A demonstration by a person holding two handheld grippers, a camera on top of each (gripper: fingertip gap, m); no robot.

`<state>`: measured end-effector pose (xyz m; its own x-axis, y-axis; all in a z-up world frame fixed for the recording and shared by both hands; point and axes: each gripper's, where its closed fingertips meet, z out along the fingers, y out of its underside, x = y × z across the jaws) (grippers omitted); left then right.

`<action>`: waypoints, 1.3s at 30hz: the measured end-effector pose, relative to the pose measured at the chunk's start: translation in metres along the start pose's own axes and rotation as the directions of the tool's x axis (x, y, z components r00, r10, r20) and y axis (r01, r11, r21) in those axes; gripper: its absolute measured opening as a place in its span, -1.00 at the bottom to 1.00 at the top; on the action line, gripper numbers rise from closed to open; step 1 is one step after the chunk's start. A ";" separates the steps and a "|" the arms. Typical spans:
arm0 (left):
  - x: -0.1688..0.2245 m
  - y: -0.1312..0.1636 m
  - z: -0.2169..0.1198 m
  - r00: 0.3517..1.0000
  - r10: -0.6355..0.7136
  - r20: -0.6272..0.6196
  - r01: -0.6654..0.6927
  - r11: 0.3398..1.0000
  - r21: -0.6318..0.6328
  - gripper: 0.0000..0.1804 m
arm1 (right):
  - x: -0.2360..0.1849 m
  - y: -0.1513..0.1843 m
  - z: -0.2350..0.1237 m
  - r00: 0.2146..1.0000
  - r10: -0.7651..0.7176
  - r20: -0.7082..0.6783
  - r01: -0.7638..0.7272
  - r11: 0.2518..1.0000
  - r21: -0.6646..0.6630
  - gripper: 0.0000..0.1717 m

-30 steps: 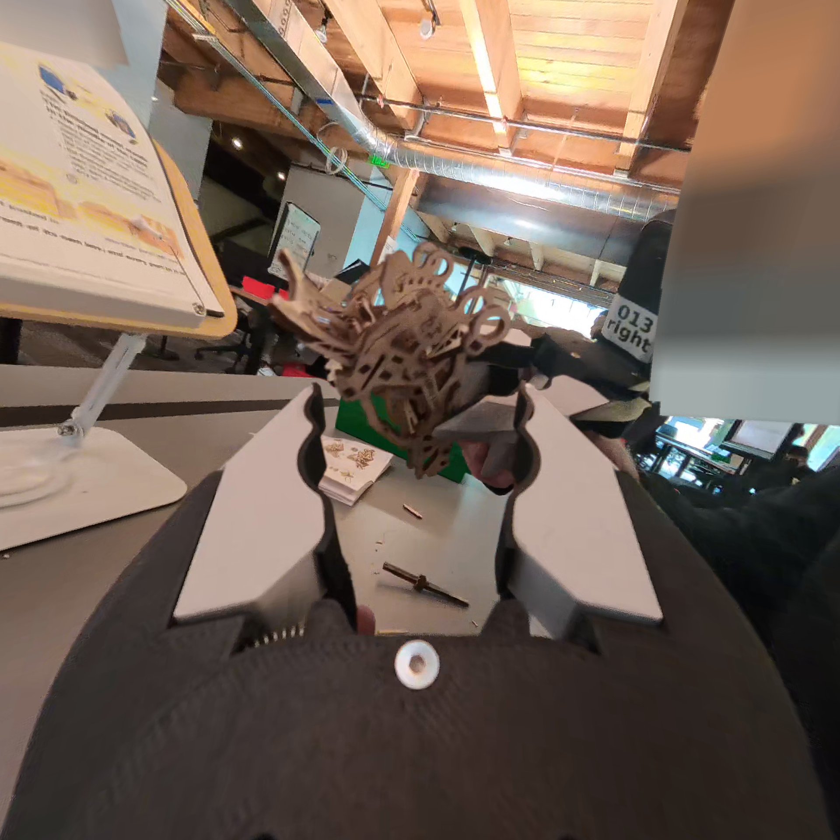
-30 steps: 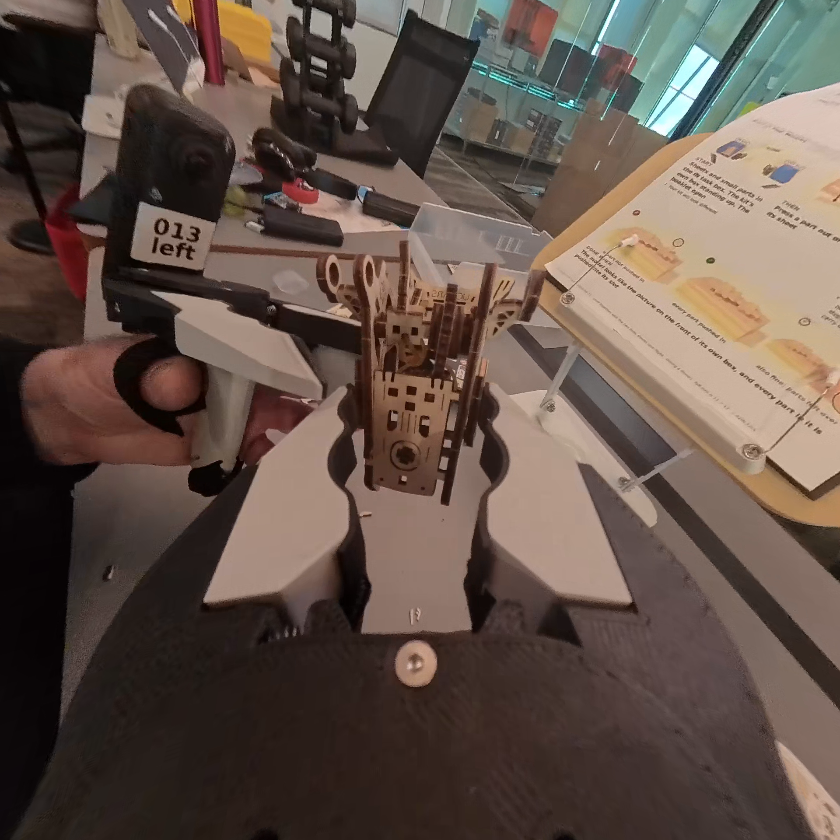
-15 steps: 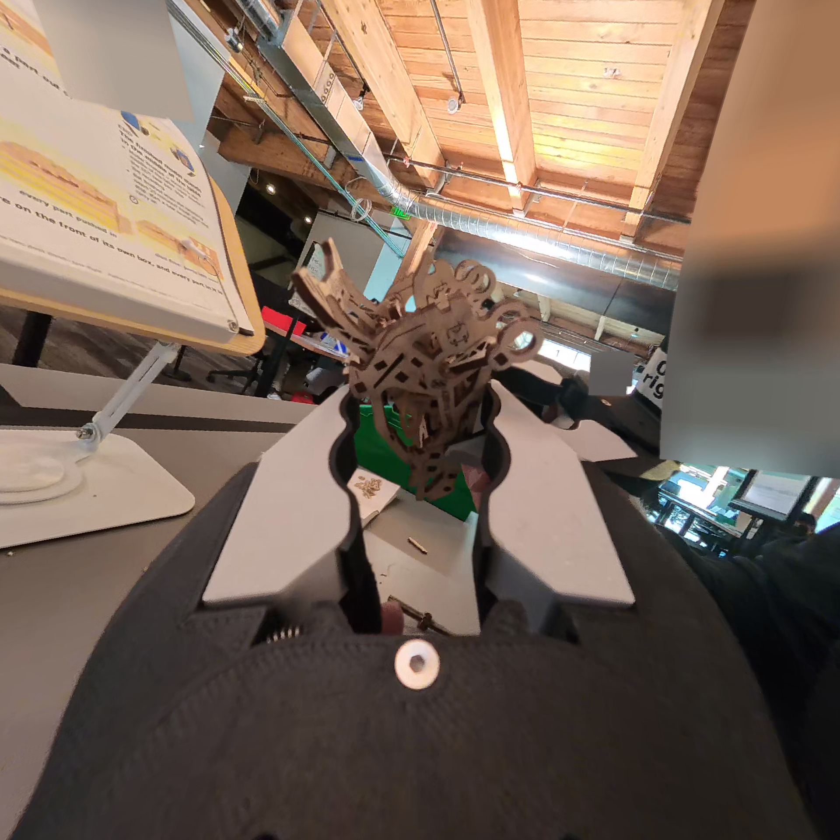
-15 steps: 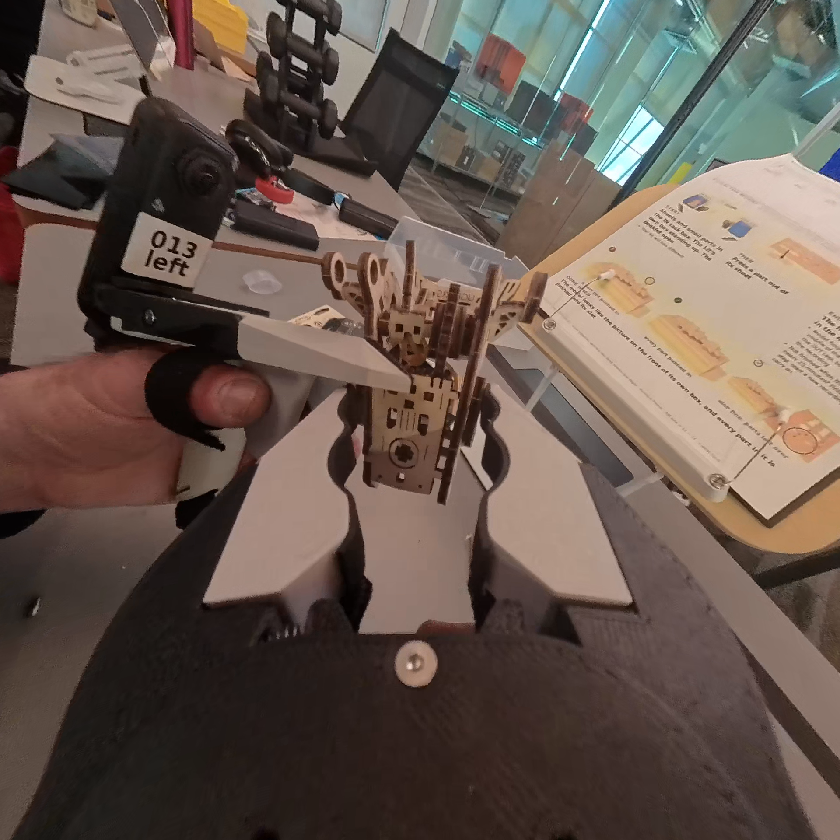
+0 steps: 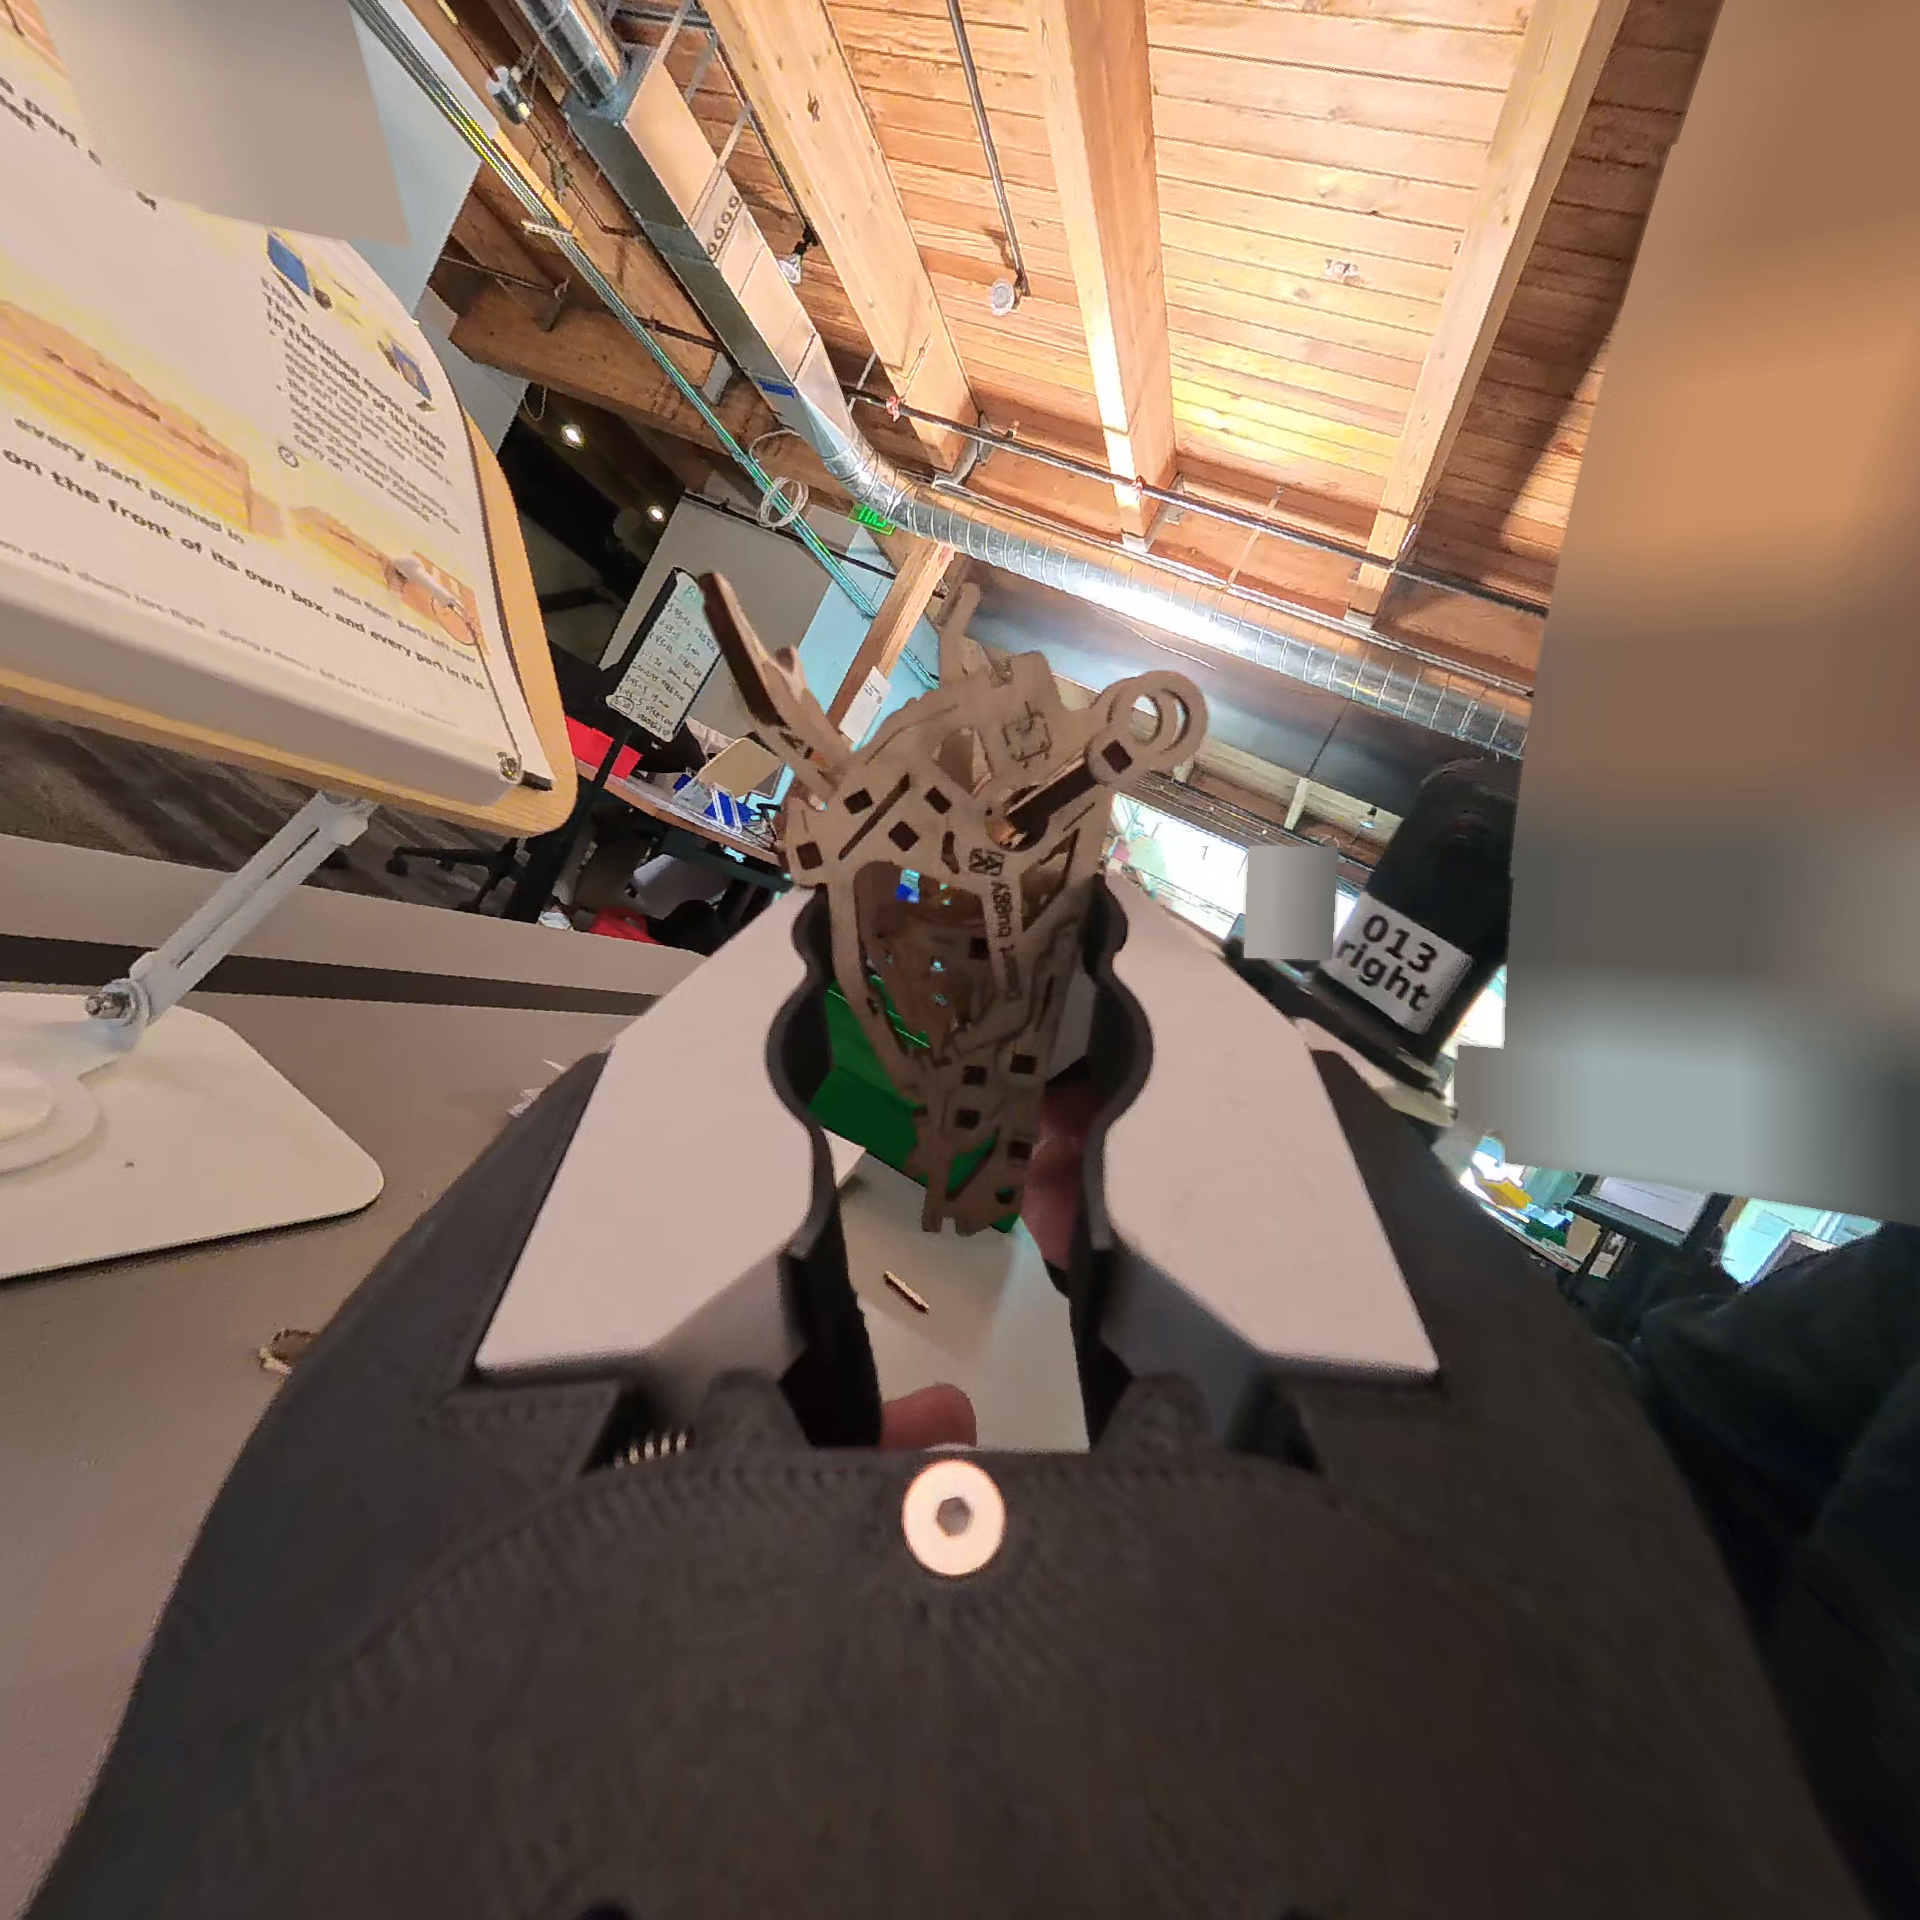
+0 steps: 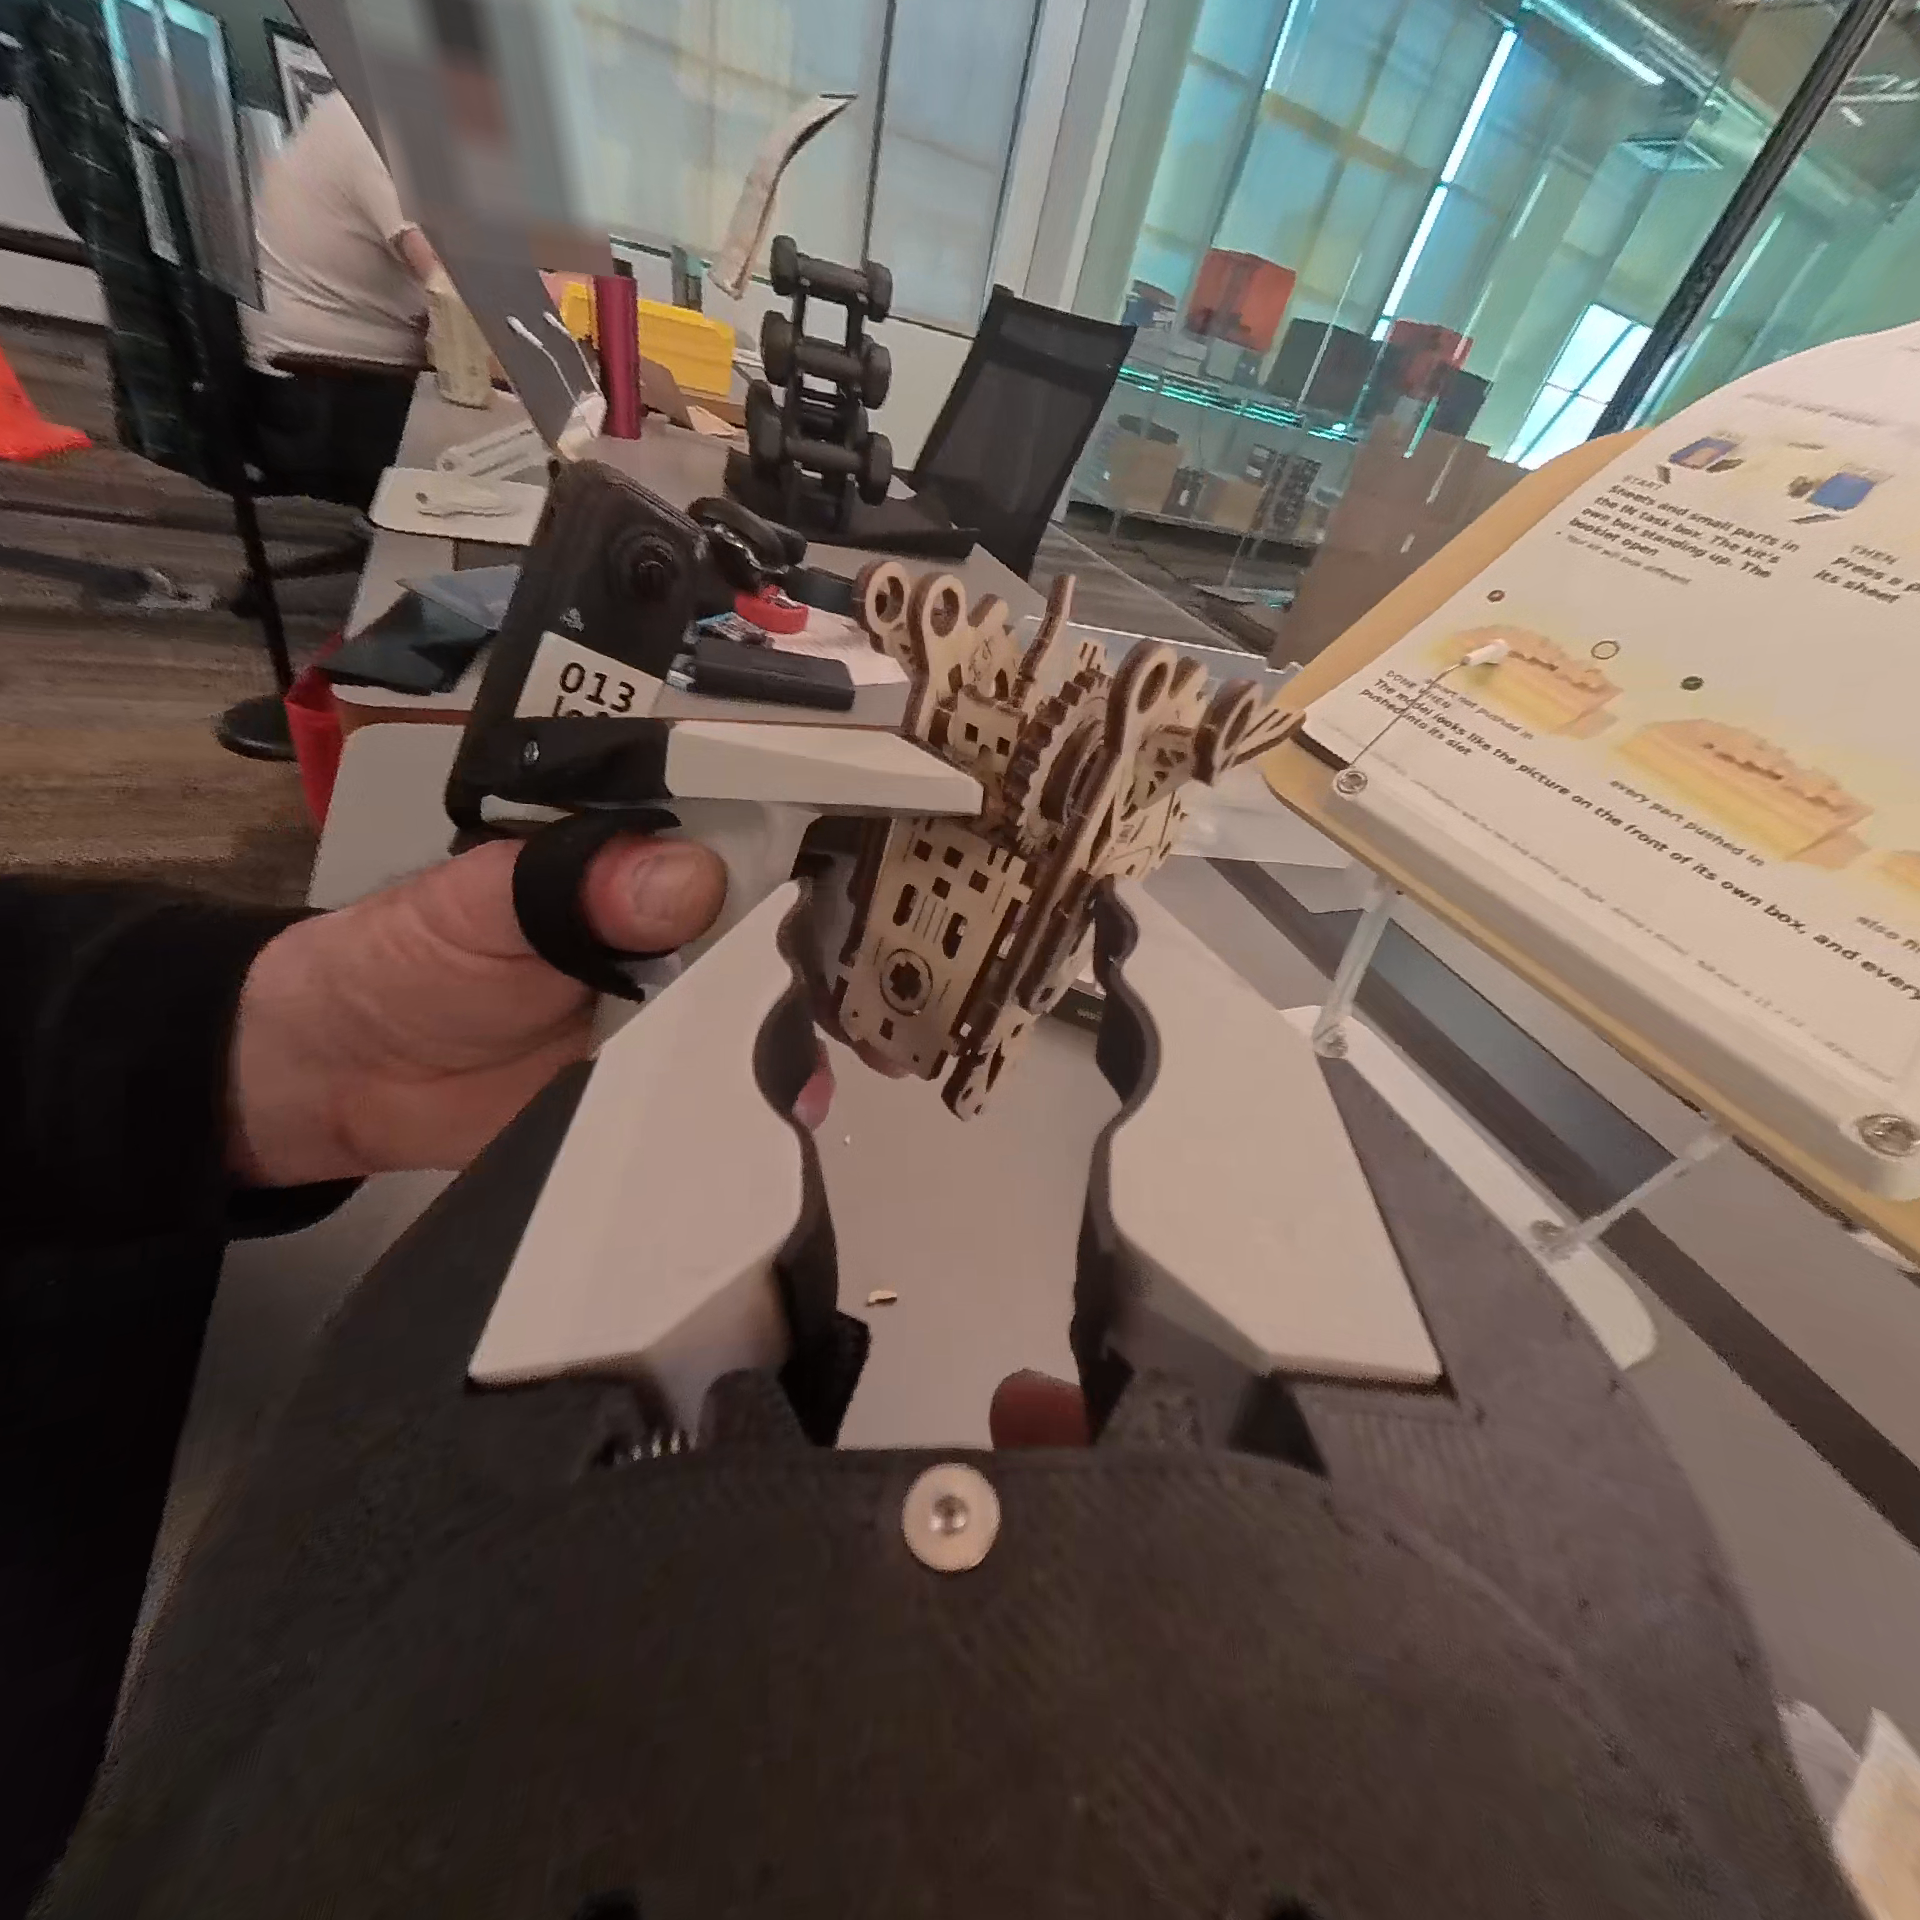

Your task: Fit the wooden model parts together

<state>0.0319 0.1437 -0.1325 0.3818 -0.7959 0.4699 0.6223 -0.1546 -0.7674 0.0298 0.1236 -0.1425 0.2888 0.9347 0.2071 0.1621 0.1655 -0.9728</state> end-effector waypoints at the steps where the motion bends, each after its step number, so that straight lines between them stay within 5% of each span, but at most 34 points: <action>1: -0.001 0.000 0.000 1.000 -0.012 0.000 0.012 1.000 0.000 -0.51 | 0.002 0.000 -0.002 1.000 0.024 0.009 -0.024 1.000 0.008 -0.45; 5: -0.001 -0.002 0.000 0.999 -0.043 -0.019 0.043 0.999 0.016 -0.51 | 0.014 0.000 -0.010 0.998 0.057 -0.020 -0.056 0.998 0.043 -0.76; 18: 0.003 0.003 0.012 1.000 0.002 0.011 -0.002 0.999 0.033 -0.51 | 0.020 0.001 -0.015 0.997 0.073 -0.039 -0.070 0.995 0.075 -0.85; 32: 0.005 0.004 0.015 0.998 0.060 0.034 -0.061 0.998 0.025 -0.51 | 0.023 -0.003 -0.016 0.992 0.123 -0.035 -0.119 0.988 0.097 -0.80; 39: 0.003 -0.002 0.016 0.994 0.060 0.095 -0.067 0.995 0.077 -0.51 | 0.016 0.000 -0.013 0.992 -0.044 -0.120 0.047 0.999 0.025 -0.51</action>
<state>0.0427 0.1509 -0.1221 0.4813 -0.7448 0.4622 0.6460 -0.0550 -0.7614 0.0464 0.1345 -0.1378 0.3930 0.8819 0.2603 0.1516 0.2171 -0.9643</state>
